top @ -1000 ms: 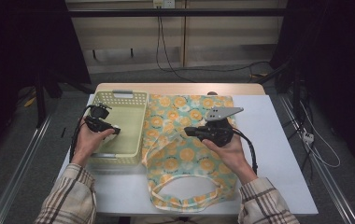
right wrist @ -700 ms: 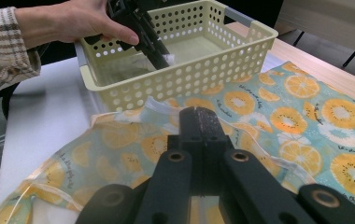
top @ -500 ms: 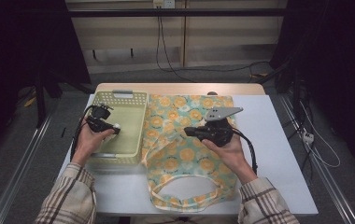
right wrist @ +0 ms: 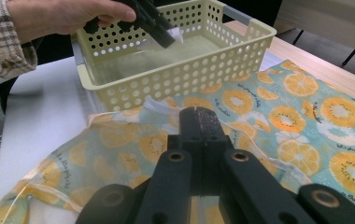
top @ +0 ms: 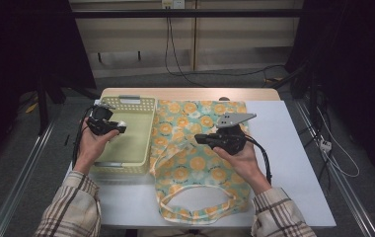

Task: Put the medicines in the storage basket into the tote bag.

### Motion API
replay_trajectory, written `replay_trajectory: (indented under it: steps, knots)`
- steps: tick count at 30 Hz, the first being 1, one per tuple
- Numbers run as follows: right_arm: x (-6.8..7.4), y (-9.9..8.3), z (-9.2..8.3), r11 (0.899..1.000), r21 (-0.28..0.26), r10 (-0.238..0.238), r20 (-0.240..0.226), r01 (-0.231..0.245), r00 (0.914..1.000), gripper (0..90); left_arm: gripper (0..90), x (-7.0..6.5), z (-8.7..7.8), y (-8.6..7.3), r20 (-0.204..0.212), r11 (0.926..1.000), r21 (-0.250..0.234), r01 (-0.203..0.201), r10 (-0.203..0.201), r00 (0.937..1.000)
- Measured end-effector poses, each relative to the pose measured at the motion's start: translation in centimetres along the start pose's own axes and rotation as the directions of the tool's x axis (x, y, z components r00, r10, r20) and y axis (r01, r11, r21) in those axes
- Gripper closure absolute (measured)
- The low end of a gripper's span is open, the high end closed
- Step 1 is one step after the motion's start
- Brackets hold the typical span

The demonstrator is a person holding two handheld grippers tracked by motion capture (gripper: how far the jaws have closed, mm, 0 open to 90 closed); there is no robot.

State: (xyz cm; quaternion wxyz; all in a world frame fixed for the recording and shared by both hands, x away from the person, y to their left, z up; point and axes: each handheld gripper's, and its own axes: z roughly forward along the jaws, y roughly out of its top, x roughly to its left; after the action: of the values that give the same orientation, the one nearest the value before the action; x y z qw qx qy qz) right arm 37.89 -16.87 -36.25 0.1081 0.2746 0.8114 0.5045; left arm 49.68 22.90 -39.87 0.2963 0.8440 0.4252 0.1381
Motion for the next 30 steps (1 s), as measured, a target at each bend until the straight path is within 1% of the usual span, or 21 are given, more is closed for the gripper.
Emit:
replay_trajectory:
  steps: [2, 3, 5, 6, 7, 9, 11, 12, 14, 15, 16, 17, 18, 19, 20, 21, 24, 26, 28, 29, 30]
  knots:
    - [0.0, 0.0, 0.0, 1.000, -0.001, 0.000, -0.001, 0.000, 1.0000, 90.0, 60.5, -0.1, -0.4, 0.2, 0.005, 0.9996, -0.028, 0.010, -0.010, 0.9999]
    - [0.0, 0.0, 0.0, 1.000, -0.001, 0.002, 0.000, -0.002, 1.0000, 90.0, 60.5, -0.2, -0.7, 0.4, 0.007, 0.9993, -0.036, 0.004, -0.004, 1.0000]
    - [0.0, 0.0, -0.1, 1.000, -0.001, 0.001, 0.000, -0.001, 1.0000, 90.0, 60.5, -0.5, -1.2, 0.7, 0.023, 0.9991, -0.043, 0.006, -0.005, 0.9997]
    - [-0.1, 0.0, -0.1, 1.000, -0.001, 0.001, -0.002, -0.001, 1.0000, 90.0, 60.5, -0.7, -1.5, 0.8, 0.023, 0.9990, -0.045, 0.000, 0.001, 0.9997]
    - [-0.1, 0.0, -0.1, 1.000, -0.001, 0.003, -0.002, -0.003, 1.0000, 90.0, 60.5, -0.9, -1.7, 1.0, 0.021, 0.9982, -0.059, 0.005, -0.003, 0.9998]
    - [-0.1, 0.0, -0.1, 1.000, -0.001, 0.002, -0.001, -0.002, 1.0000, 90.0, 60.5, -1.3, -2.2, 1.2, 0.046, 0.9968, -0.079, 0.002, 0.002, 0.9989]
    - [-0.1, 0.0, -0.1, 1.000, -0.002, 0.002, 0.000, -0.002, 1.0000, 90.0, 60.5, -1.8, -2.7, 1.4, 0.053, 0.9944, -0.105, -0.003, 0.009, 0.9986]
    - [-0.1, 0.0, -0.1, 1.000, -0.002, 0.003, 0.001, -0.003, 1.0000, 90.0, 60.5, -1.9, -3.0, 1.6, 0.059, 0.9934, -0.114, -0.016, 0.022, 0.9980]
    - [-0.1, 0.0, -0.1, 1.000, 0.000, 0.000, 0.002, 0.000, 1.0000, 90.0, 60.5, -2.3, -3.5, 1.6, 0.065, 0.9897, -0.142, -0.016, 0.026, 0.9976]
    - [-0.1, 0.0, -0.1, 1.000, 0.000, 0.001, 0.001, -0.001, 1.0000, 90.0, 60.5, -2.4, -3.8, 1.6, 0.073, 0.9862, -0.164, -0.021, 0.034, 0.9967]
    - [0.0, 0.0, -0.1, 1.000, -0.001, 0.001, 0.001, -0.001, 1.0000, 90.0, 60.5, -2.6, -4.1, 1.5, 0.091, 0.9824, -0.186, -0.018, 0.035, 0.9952]
    - [0.0, 0.0, -0.1, 1.000, -0.001, 0.001, 0.001, -0.001, 1.0000, 90.0, 60.5, -2.7, -4.3, 1.5, 0.098, 0.9796, -0.200, -0.022, 0.043, 0.9943]
    - [0.0, 0.0, -0.1, 1.000, -0.001, 0.002, 0.000, -0.002, 1.0000, 90.0, 60.5, -2.9, -4.5, 1.5, 0.104, 0.9780, -0.207, -0.024, 0.046, 0.9935]
    - [0.0, 0.0, -0.1, 1.000, -0.001, 0.002, 0.001, -0.002, 1.0000, 90.0, 60.5, -3.2, -4.7, 1.6, 0.100, 0.9764, -0.214, -0.031, 0.053, 0.9935]
    - [-0.1, 0.0, -0.1, 1.000, 0.000, 0.001, 0.003, -0.001, 1.0000, 90.0, 60.5, -3.5, -5.0, 1.6, 0.112, 0.9764, -0.212, -0.040, 0.065, 0.9916]
    - [-0.1, 0.0, -0.1, 1.000, -0.001, 0.000, 0.002, 0.000, 1.0000, 90.0, 60.5, -3.7, -5.3, 1.7, 0.107, 0.9755, -0.212, -0.060, 0.084, 0.9908]
    - [-0.1, 0.0, -0.2, 1.000, -0.002, 0.001, 0.005, -0.001, 1.0000, 90.0, 60.5, -4.5, -5.9, 1.5, 0.127, 0.9664, -0.249, -0.063, 0.097, 0.9872]
    - [0.0, 0.0, -0.2, 1.000, -0.002, 0.003, 0.005, -0.003, 1.0000, 90.0, 60.5, -4.9, -6.3, 1.5, 0.125, 0.9632, -0.261, -0.064, 0.100, 0.9871]
    - [0.0, 0.0, -0.2, 1.000, -0.003, 0.002, 0.007, -0.002, 1.0000, 90.0, 60.5, -5.3, -6.8, 1.5, 0.137, 0.9596, -0.275, -0.061, 0.102, 0.9853]
    - [0.0, 0.0, -0.2, 1.000, -0.004, 0.003, 0.008, -0.003, 1.0000, 90.0, 60.5, -5.6, -7.0, 1.4, 0.134, 0.9574, -0.280, -0.071, 0.112, 0.9846]
    - [0.0, 0.0, -0.2, 1.000, -0.004, 0.002, 0.008, -0.002, 1.0000, 90.0, 60.5, -5.9, -7.2, 1.4, 0.137, 0.9553, -0.287, -0.071, 0.115, 0.9839]
